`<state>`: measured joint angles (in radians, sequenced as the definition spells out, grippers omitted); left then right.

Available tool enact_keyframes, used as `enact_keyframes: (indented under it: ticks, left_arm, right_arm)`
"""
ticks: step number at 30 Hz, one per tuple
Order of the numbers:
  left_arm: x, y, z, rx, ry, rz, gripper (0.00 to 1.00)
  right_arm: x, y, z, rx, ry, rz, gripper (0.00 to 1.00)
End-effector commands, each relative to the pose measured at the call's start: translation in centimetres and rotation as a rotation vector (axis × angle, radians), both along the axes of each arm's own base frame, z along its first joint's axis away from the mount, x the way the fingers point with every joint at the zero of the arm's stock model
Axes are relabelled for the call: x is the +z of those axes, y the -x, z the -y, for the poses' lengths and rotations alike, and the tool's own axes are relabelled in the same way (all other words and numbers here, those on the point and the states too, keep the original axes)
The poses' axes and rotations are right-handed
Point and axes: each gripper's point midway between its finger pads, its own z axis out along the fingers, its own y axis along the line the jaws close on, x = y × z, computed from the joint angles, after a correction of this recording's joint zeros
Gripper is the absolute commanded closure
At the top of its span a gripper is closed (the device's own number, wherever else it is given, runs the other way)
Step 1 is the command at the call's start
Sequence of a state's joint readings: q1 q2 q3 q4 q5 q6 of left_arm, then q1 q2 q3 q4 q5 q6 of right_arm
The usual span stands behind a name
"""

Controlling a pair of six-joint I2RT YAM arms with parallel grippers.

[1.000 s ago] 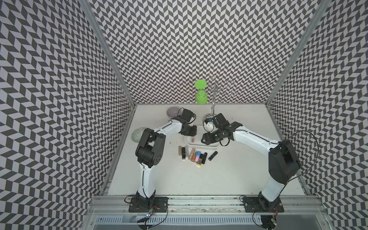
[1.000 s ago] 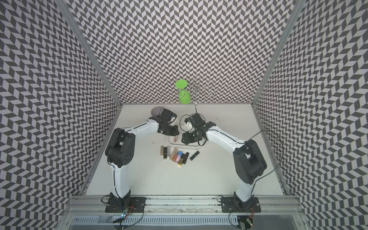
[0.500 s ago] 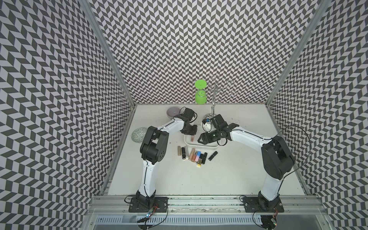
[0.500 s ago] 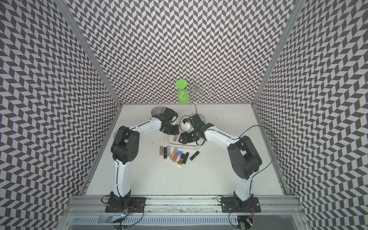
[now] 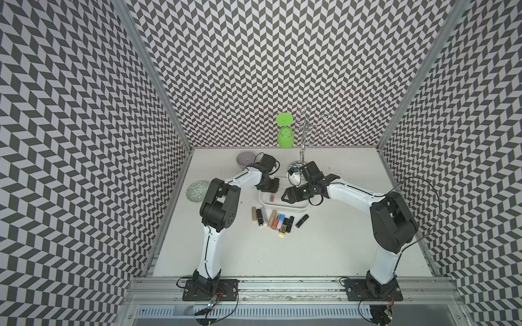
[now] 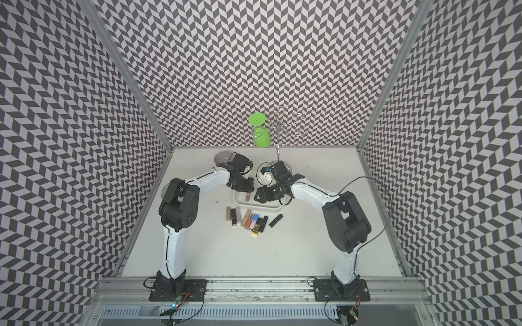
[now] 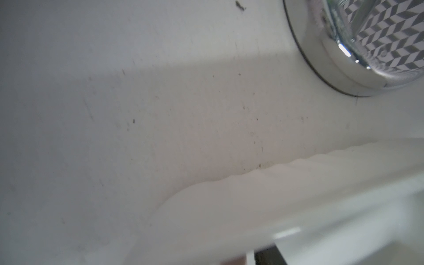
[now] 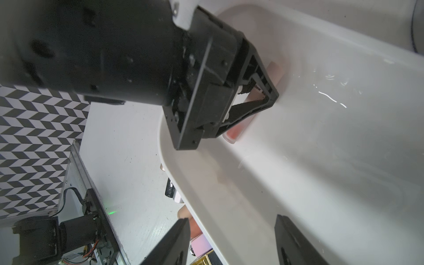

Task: Put the lipstick into the storage box
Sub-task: Place the lipstick in the storage box, then pick up the lipstick at the center of the board.

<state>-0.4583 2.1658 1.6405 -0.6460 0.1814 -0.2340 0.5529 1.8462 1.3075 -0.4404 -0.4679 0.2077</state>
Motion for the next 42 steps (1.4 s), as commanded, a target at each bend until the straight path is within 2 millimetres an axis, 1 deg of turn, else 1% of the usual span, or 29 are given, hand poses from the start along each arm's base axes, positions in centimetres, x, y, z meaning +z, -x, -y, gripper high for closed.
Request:
enact_keyframes:
  ticks: [1,4,8,10,13,17,22,24,27,30,32,35,37,39,42]
  left_arm:
    - [3.7,-0.9,1.4,-0.003,0.076,0.056,0.63]
    - [5.9,-1.2,2.3,-0.006,0.145,0.085,0.60]
    - [9.9,-1.1,3.4,-0.018,0.238,0.144,0.57]
    - [12.0,-1.0,3.6,-0.023,0.278,0.180,0.56]
    - [14.8,-0.2,3.7,-0.029,0.333,0.220,0.55]
    - [16.8,1.7,2.9,-0.024,0.362,0.240,0.55]
    - [17.1,5.2,0.8,-0.002,0.356,0.249,0.55]
    - [17.0,6.7,0.1,0.005,0.359,0.246,0.55]
    - [16.8,9.4,-0.4,-0.014,0.378,0.245,0.55]
    - [16.7,12.4,-0.1,-0.069,0.408,0.253,0.55]
    - [16.5,14.5,0.6,-0.120,0.426,0.256,0.54]
    - [15.8,17.2,1.6,-0.181,0.436,0.249,0.53]
    - [15.5,18.6,2.1,-0.215,0.453,0.248,0.53]
    - [15.8,19.7,2.6,-0.248,0.478,0.268,0.51]
    - [16.1,20.8,2.6,-0.281,0.503,0.300,0.45]
  right_arm:
    - [2.5,-0.7,-0.2,-0.007,-0.044,0.063,0.36]
    - [3.9,-0.8,-0.1,-0.017,-0.049,0.084,0.36]
    - [6.1,-0.9,0.5,-0.045,-0.051,0.113,0.36]
    - [7.1,-0.5,0.8,-0.058,-0.057,0.115,0.37]
    - [8.2,0.1,1.5,-0.092,-0.063,0.112,0.37]
    - [8.8,1.6,2.7,-0.140,-0.053,0.078,0.37]
    - [8.9,3.9,3.8,-0.176,-0.028,0.062,0.38]
    - [8.0,4.8,4.8,-0.216,0.009,0.032,0.38]
    - [6.0,6.4,6.7,-0.323,0.066,-0.037,0.38]
    - [4.4,7.9,8.0,-0.413,0.084,-0.097,0.38]
    - [3.1,9.0,8.6,-0.475,0.106,-0.134,0.38]
    - [1.4,10.2,9.3,-0.557,0.142,-0.178,0.36]
    - [0.3,10.9,9.5,-0.603,0.150,-0.215,0.35]
    - [-0.4,11.4,9.3,-0.635,0.136,-0.244,0.34]
    - [-1.1,11.5,8.7,-0.676,0.096,-0.270,0.33]
